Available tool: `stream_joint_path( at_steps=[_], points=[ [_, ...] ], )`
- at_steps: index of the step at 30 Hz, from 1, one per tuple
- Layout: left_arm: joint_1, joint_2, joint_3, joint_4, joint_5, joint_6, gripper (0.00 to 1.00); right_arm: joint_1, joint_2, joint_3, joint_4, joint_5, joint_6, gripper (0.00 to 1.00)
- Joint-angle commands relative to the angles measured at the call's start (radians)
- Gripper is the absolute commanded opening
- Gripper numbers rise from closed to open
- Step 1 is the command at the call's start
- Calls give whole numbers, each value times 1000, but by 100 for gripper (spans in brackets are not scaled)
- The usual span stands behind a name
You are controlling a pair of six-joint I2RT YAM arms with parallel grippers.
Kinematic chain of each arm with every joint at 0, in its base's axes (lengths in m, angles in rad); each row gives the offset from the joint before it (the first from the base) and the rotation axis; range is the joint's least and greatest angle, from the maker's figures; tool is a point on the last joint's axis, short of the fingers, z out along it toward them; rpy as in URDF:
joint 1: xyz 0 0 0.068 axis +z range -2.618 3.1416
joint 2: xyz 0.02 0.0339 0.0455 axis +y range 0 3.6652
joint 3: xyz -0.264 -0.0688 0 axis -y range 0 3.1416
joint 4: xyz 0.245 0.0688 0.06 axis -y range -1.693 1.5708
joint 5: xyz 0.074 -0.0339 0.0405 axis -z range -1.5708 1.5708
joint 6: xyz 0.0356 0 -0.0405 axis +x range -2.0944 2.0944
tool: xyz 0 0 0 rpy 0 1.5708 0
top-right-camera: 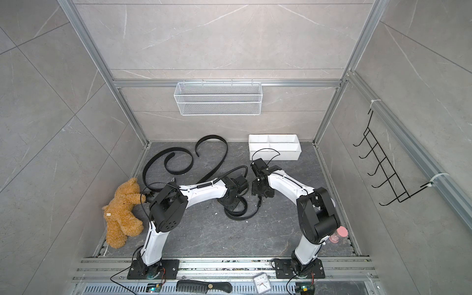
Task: Place the belts into the storage roll
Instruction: Roll the belt at the center of the board.
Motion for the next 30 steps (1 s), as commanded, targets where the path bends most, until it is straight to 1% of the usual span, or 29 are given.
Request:
stream_joint_path(
  at_steps=[1, 2, 4, 6, 9, 12, 14, 17, 21, 24, 30],
  points=[
    [-6, 84, -53, -188, 37, -13, 0, -12, -101, 17, -174, 27, 52, 65],
    [-6, 85, -51, -189, 37, -15, 0, -12, -132, 5, -184, 13, 66, 65],
    [-6, 84, -48, -189, 38, -14, 0, -10, -216, -63, -185, -59, 121, 64],
    [-8, 82, -46, -186, 38, -14, 0, 11, -304, -180, -122, -156, 219, 64],
    [-7, 81, -44, -174, 40, -11, 0, 75, -412, -367, 31, -233, 395, 62],
    [-12, 74, -51, -156, 48, -9, 0, 129, -467, -478, 150, -237, 520, 58],
    [-21, 72, -56, -152, 47, -6, 0, 135, -483, -521, 196, -232, 583, 55],
    [-39, 59, -80, -129, 44, 3, 0, 135, -452, -546, 219, -218, 601, 48],
    [-59, 52, -105, -115, 54, 23, 0, 135, -388, -576, 301, -201, 608, 35],
    [-70, 37, -126, -101, 70, 34, 0, 130, -330, -570, 355, -177, 598, 30],
    [-85, 11, -169, -67, 107, 46, 0, 111, -183, -497, 431, -183, 547, 28]
  ],
)
